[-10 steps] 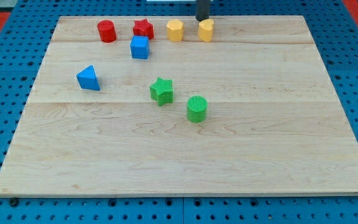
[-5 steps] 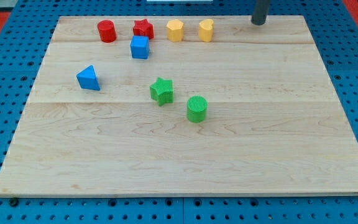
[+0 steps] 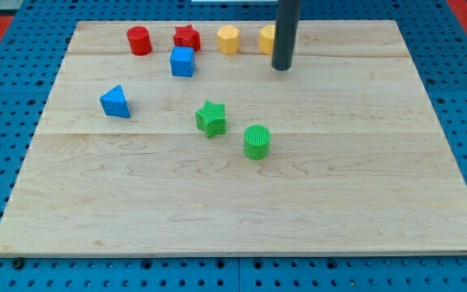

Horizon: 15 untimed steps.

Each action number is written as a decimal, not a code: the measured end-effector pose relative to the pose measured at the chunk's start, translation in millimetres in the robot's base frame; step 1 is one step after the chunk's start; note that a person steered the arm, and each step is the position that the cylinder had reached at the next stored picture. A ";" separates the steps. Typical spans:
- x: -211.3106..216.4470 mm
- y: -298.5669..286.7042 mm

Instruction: Push the blue cube top right to the blue triangle

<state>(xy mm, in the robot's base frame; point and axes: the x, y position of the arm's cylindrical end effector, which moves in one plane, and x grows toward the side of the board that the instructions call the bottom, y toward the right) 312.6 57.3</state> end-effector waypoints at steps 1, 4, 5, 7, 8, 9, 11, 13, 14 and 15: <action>23.5 -52.3; -1.4 -124.5; 11.4 -59.5; -36.9 -134.4; -18.1 -154.9; 21.9 -176.9; 45.0 -267.1; 25.2 -283.0; -20.2 -276.6; -25.7 -236.2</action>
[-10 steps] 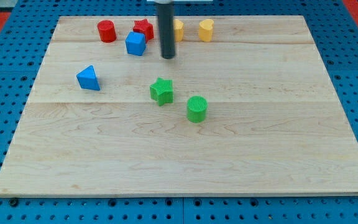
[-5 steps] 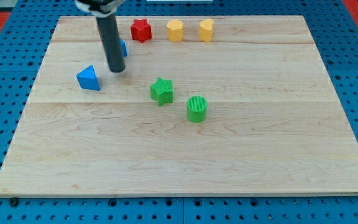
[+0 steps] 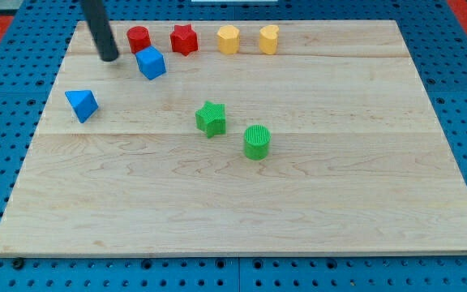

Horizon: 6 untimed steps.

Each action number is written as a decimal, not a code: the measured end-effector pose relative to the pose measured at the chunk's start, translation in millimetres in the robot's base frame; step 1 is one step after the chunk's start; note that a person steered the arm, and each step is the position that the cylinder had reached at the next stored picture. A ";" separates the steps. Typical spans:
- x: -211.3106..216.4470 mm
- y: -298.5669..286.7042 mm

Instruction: Push the blue cube top right to the blue triangle

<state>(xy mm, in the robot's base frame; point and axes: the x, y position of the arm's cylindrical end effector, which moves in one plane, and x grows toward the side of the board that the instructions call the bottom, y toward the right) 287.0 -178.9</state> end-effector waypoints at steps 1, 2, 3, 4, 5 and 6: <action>5.0 93.9; 25.7 140.6; 41.5 216.0; 64.8 215.1; 64.1 106.6; 64.0 62.2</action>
<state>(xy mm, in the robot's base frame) 351.0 -116.7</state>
